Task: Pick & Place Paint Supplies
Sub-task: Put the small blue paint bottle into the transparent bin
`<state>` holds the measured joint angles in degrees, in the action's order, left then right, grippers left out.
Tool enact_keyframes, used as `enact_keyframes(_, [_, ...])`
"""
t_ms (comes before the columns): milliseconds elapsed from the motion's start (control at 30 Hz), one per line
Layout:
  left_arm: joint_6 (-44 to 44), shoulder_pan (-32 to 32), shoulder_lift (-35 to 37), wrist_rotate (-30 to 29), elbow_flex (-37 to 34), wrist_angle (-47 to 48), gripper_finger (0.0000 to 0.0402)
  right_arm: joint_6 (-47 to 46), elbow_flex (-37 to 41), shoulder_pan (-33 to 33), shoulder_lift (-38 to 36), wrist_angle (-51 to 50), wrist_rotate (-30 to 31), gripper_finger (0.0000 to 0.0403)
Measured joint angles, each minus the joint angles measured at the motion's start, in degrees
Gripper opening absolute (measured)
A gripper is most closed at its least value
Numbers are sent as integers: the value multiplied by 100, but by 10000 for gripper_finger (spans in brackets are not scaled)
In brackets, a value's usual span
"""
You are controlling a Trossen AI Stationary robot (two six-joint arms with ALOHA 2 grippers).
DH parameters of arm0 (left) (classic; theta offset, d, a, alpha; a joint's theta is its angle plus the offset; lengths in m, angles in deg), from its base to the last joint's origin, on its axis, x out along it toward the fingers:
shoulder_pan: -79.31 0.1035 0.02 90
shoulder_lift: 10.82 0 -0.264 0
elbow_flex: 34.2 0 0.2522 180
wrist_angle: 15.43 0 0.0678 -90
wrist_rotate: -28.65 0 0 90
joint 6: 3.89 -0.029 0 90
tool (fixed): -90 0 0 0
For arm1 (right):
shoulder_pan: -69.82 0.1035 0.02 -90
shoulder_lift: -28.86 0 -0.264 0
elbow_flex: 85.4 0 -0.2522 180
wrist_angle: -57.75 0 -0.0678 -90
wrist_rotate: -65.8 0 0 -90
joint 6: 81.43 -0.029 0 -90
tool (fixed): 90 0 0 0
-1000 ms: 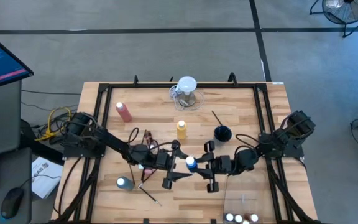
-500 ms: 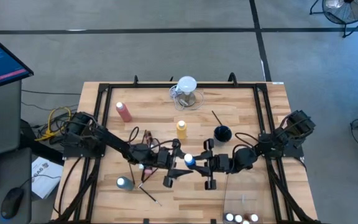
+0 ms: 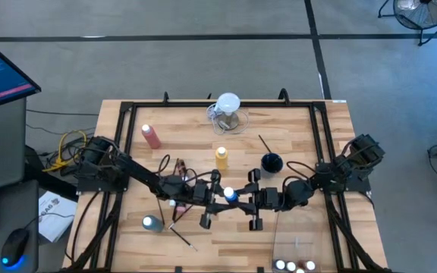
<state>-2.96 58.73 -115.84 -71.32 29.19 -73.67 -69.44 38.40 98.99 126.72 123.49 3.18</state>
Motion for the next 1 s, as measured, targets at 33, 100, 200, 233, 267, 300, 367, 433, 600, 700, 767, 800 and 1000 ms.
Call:
enact_keyframes(33, [4,0,0,4,0,7,93,0,0,0,0,-1,23,111])
enact_keyframes(100, [11,-13,0,5,0,12,93,-2,0,2,0,0,85,120])
enact_keyframes(200, [10,-38,0,-3,0,27,93,-1,0,29,1,-3,100,121])
enact_keyframes(233, [6,-50,0,-4,1,45,93,16,0,56,2,-10,111,119])
enact_keyframes(267, [-5,-60,0,-7,5,66,93,62,0,88,2,-17,118,118])
enact_keyframes(300, [-19,-69,0,-7,7,87,93,131,0,131,-6,-25,121,117])
enact_keyframes(367, [-26,-81,0,-3,15,136,92,302,0,204,-22,-46,161,118])
enact_keyframes(433, [21,-87,0,-3,17,183,92,409,1,266,-22,-30,232,122])
enact_keyframes(600, [129,-87,0,-7,22,303,89,516,7,387,-22,8,687,139])
enact_keyframes(700, [154,-87,4,-14,22,309,89,555,7,389,-26,42,716,147])
enact_keyframes(767, [162,-99,4,-17,21,315,88,557,7,389,-28,42,716,152])
enact_keyframes(800, [165,-103,4,-18,20,321,88,557,7,390,-28,41,713,153])
enact_keyframes(1000, [170,-125,2,-3,-2,414,88,326,5,424,-53,147,712,169])
